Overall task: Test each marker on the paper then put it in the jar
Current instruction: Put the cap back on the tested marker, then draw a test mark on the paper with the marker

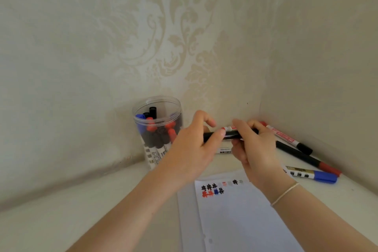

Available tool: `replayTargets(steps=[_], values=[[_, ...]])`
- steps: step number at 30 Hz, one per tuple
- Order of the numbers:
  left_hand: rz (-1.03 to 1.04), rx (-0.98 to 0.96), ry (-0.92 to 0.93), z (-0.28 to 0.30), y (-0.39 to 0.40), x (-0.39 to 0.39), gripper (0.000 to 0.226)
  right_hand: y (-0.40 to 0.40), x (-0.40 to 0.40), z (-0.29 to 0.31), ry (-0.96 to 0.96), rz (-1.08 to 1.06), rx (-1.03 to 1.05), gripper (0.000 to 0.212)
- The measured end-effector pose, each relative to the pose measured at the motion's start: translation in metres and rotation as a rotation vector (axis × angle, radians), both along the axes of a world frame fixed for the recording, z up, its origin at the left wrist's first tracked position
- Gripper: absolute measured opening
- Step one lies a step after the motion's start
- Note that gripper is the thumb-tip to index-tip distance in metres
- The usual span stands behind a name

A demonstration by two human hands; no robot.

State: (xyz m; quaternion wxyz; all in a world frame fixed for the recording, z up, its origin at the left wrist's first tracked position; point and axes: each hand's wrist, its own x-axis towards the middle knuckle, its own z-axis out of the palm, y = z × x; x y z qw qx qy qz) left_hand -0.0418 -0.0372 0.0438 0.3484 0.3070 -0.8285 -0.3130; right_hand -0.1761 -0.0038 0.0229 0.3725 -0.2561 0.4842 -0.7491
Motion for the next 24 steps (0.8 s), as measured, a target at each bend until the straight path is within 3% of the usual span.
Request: replayTargets(steps=[3,5,6,7,9,11,14,18,22,24], values=[[0.069,-0.087,0.072,0.023,-0.003,0.008,0.008,-0.011,0.004,0.007,-0.249,0.18,-0.077,0.027],[0.17,-0.179,0.119,0.037,-0.006,0.016,0.009,-0.021,0.002,0.013,-0.247,0.226,-0.034,0.03],[0.223,-0.207,0.166,0.045,-0.007,0.021,0.01,-0.026,-0.001,0.014,-0.088,0.192,0.032,0.03],[0.286,-0.259,0.216,0.053,-0.009,0.027,0.012,-0.031,-0.007,0.01,0.2,0.123,0.141,0.026],[0.438,-0.446,0.269,0.068,-0.016,0.039,0.013,-0.038,-0.021,-0.007,1.016,0.005,0.412,0.021],[0.561,-0.562,0.243,0.081,-0.026,0.051,0.012,-0.043,-0.028,-0.029,1.615,0.109,0.642,0.036],[0.668,-0.605,0.037,0.091,-0.039,0.06,0.014,-0.051,-0.025,-0.05,1.932,0.243,0.816,0.043],[0.682,-0.594,-0.261,0.094,-0.043,0.057,0.016,-0.059,-0.023,-0.05,2.043,0.219,0.662,0.039],[0.666,-0.569,-0.455,0.092,-0.049,0.045,0.016,-0.061,-0.01,-0.029,1.669,0.298,0.263,0.031],[0.654,-0.555,-0.487,0.096,-0.054,0.042,0.016,-0.06,-0.002,-0.017,1.571,0.233,0.1,0.029]])
